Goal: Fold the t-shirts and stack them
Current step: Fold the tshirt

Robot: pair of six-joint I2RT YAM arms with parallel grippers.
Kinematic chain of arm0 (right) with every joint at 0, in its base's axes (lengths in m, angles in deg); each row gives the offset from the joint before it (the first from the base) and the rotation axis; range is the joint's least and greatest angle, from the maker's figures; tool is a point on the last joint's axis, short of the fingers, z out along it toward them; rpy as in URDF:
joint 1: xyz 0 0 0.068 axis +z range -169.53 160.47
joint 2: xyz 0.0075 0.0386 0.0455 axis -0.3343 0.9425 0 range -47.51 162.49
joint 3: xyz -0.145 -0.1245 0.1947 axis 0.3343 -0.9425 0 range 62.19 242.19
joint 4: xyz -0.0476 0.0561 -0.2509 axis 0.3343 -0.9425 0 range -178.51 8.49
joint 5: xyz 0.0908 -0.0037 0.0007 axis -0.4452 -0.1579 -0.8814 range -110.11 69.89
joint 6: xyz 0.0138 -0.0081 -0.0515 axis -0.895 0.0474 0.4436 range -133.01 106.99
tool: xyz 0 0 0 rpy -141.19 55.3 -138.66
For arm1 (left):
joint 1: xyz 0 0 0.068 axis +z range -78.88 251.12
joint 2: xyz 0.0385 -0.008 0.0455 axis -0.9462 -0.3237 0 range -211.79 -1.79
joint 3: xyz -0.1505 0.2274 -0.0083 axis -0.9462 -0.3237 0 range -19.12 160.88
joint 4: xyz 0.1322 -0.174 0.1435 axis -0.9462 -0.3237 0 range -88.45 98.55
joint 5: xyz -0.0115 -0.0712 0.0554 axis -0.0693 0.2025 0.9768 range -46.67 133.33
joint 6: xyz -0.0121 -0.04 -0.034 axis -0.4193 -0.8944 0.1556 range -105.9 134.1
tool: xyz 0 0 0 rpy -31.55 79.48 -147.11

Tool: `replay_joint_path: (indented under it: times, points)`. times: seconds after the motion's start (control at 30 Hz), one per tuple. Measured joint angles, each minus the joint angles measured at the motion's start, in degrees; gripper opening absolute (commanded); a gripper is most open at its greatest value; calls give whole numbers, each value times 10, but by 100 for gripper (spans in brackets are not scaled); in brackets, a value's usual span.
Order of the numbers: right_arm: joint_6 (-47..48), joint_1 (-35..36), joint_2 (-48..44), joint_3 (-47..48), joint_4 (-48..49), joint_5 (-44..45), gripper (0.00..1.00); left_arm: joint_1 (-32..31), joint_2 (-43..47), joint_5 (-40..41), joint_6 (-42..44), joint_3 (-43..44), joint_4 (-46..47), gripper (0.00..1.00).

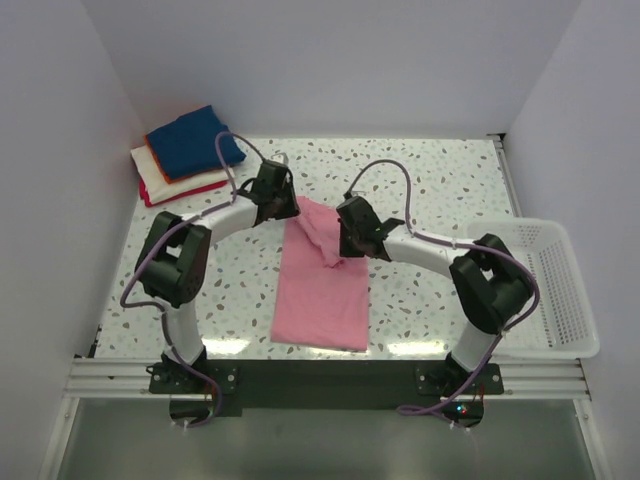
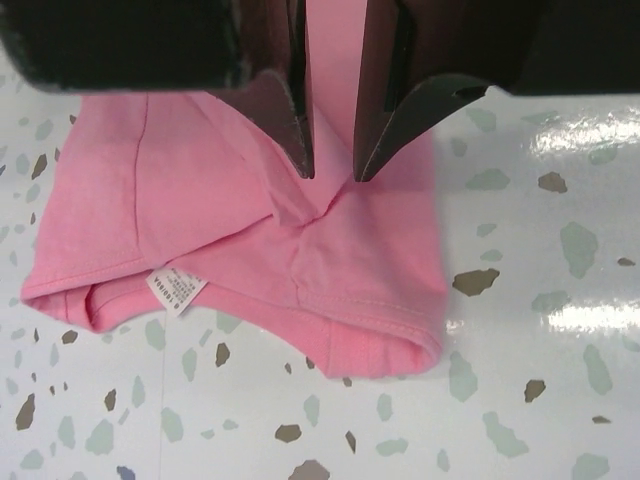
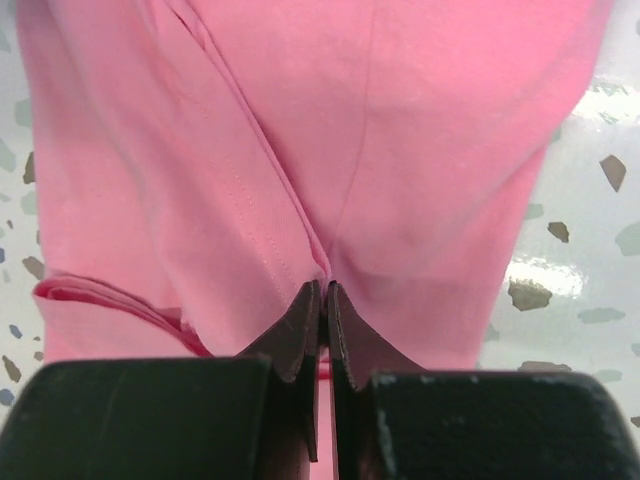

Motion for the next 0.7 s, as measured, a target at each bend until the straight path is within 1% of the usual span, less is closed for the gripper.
replay_joint_path:
  times: [0.17,0.23,0.33,0.37,0.4,0.47,0.5,0.57,0.7]
  points:
    - [-10,5,-16,-20,1,33,0,-3,-18,-11,0,25,12,26]
    - [-14,8,-23,-30,1,46,1,-4,-21,-14,0,27,16,28]
    - [-16,12,-27,-36,2,50,10,-6,-23,-15,-4,26,16,32]
    - [-16,12,-27,-36,2,49,15,-7,-23,-15,-5,26,16,34]
    - [-15,12,-27,-36,3,49,25,-7,-23,-15,-8,26,17,38]
    - [-12,14,-27,-36,5,49,33,-7,-23,-15,-10,21,17,40]
    - [-9,14,-28,-36,5,49,39,-7,-23,-15,-12,17,18,41]
    - [-5,15,-29,-36,5,49,42,-7,-22,-16,-13,7,19,42]
    - [3,14,-35,-28,0,58,42,-7,-21,-29,-13,-2,20,43]
